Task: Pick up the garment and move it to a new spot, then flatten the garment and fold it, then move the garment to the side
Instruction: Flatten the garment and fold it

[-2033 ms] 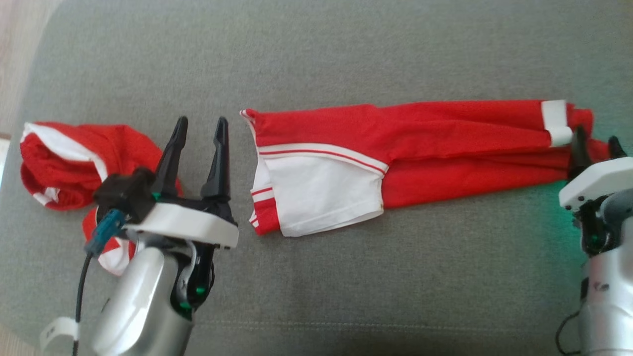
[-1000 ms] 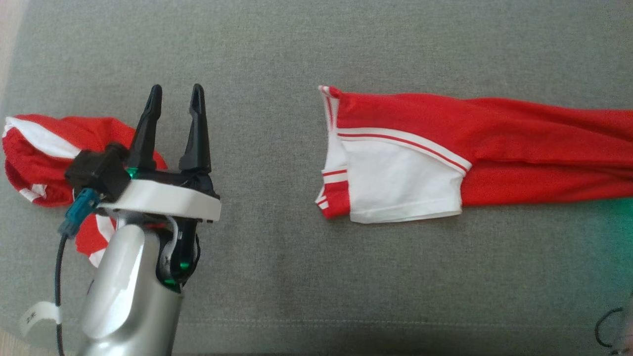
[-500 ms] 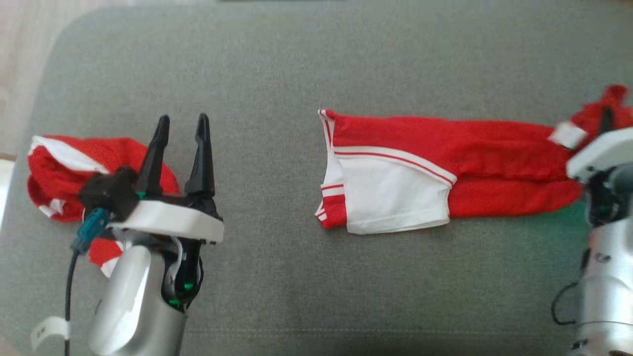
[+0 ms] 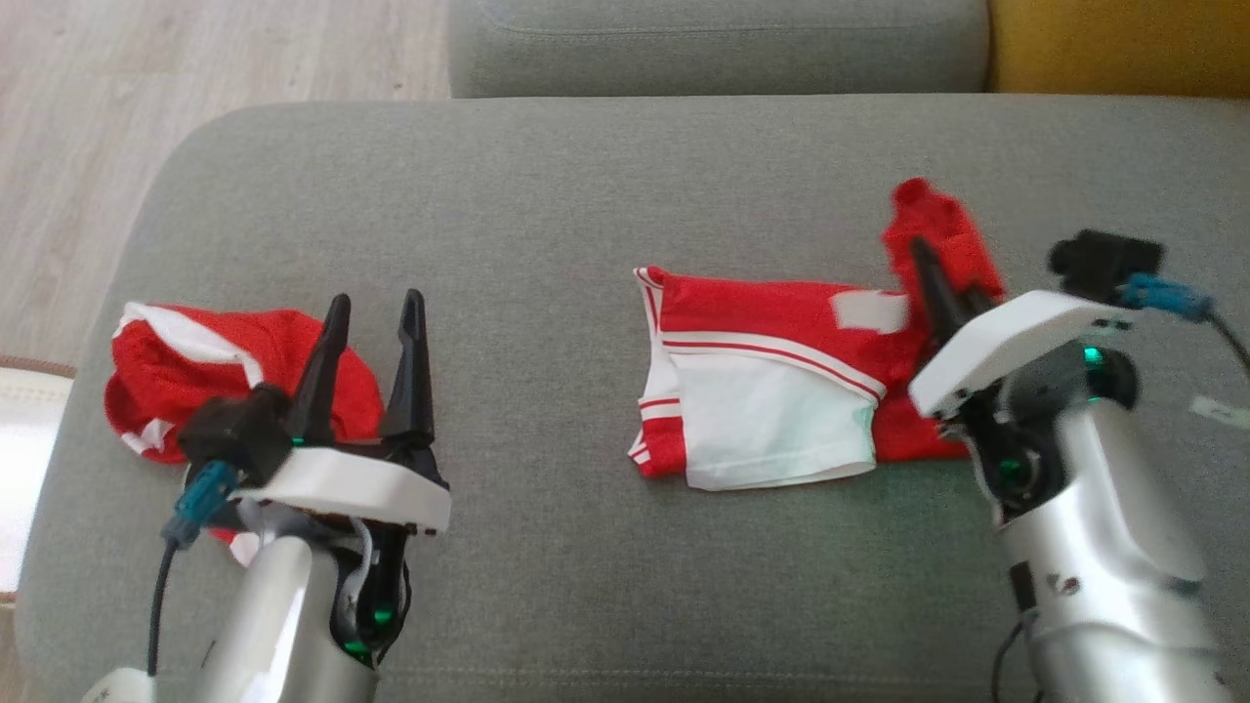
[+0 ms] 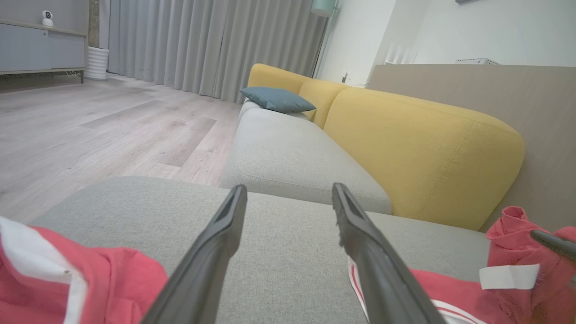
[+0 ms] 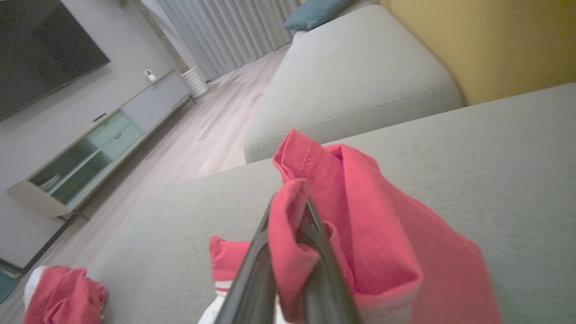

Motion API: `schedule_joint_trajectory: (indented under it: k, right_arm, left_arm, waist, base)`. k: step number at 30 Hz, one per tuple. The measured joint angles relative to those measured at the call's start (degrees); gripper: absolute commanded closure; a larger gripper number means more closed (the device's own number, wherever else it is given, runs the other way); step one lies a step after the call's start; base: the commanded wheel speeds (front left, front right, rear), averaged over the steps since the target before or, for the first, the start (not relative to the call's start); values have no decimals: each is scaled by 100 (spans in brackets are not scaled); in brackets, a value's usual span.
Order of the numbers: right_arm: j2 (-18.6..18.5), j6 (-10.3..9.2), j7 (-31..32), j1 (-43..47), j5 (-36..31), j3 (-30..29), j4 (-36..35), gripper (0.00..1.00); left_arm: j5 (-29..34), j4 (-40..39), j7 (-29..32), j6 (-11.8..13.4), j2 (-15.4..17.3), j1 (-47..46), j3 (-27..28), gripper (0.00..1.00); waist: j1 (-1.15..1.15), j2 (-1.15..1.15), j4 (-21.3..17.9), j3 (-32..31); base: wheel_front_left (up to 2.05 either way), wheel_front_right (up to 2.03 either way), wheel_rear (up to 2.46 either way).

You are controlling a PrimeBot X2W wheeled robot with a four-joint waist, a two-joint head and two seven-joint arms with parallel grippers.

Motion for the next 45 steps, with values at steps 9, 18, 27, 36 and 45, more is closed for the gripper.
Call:
schedule_joint_trajectory:
  k: [9,18,27,36,45]
  right_arm:
    - [-10,0,-835,-13,903,1156,660,100]
    - [-38,0,-1961,-399,2070,2321,1913,100]
    - [-51,0,-2557,-878,3339,3654,2825,100]
    - [-66,0,-2659,-945,4456,4868,2744,0]
    - [-57,0,-2758,-1861,4826,5461,2755,0]
  left_arm:
    - [-42,3,0,1,-9,24,-127,0]
    - [-122,83,0,3,-23,20,-286,0]
    - [-163,125,0,11,-26,19,-368,0]
    - [-164,129,0,58,-29,18,-388,0]
    - [-163,101,0,62,-26,23,-267,0]
  waist:
    - [0,0,298,39]
    - [0,0,721,144]
    - [0,0,964,246]
    - [0,0,902,236]
    - [0,0,499,106]
  base:
    - [0,0,0]
    - [0,0,0]
    - [0,0,0]
    - [0,0,0]
    - [0,0,0]
